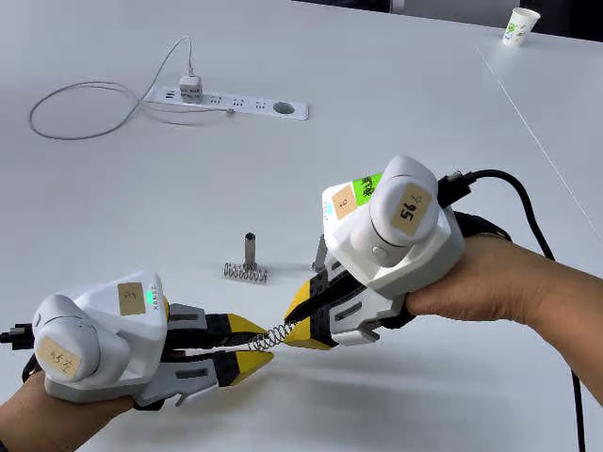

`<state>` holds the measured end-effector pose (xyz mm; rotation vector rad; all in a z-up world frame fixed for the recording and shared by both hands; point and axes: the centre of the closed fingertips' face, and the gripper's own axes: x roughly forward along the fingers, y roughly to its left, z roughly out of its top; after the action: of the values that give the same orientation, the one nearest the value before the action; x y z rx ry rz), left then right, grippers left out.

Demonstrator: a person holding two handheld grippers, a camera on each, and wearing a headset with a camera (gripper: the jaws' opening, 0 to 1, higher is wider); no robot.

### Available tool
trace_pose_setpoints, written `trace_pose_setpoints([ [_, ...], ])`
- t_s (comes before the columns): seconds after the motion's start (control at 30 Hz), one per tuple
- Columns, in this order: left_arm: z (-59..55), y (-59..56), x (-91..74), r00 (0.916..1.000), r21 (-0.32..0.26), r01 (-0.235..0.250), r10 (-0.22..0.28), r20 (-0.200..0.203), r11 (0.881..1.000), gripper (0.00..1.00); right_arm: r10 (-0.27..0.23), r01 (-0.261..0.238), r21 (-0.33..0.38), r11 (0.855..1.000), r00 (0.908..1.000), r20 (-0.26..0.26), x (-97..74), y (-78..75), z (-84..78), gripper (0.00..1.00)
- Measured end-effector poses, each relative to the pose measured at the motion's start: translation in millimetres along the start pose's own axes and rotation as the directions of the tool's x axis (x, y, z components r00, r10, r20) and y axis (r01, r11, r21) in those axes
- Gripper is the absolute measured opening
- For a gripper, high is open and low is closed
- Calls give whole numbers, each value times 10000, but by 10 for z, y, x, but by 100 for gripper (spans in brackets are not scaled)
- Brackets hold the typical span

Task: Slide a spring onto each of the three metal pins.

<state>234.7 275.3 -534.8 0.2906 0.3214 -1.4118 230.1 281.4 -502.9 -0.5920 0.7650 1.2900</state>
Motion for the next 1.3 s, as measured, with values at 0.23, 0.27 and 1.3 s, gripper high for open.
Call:
trace_pose_setpoints([
  [0.23,17,-10,-3,10000,10,8,-8,26,10000,12,-109,111,-145,9998,9998,165,-14,23,82,11],
  [0.27,17,-11,-4,10000,9,12,-12,32,10000,11,-109,112,-147,9998,9997,200,-15,26,94,11],
  [1.3,65,3,33,9996,28,73,-73,279,10000,11,-434,436,-45,9990,9981,431,-9,-7,249,11],
])
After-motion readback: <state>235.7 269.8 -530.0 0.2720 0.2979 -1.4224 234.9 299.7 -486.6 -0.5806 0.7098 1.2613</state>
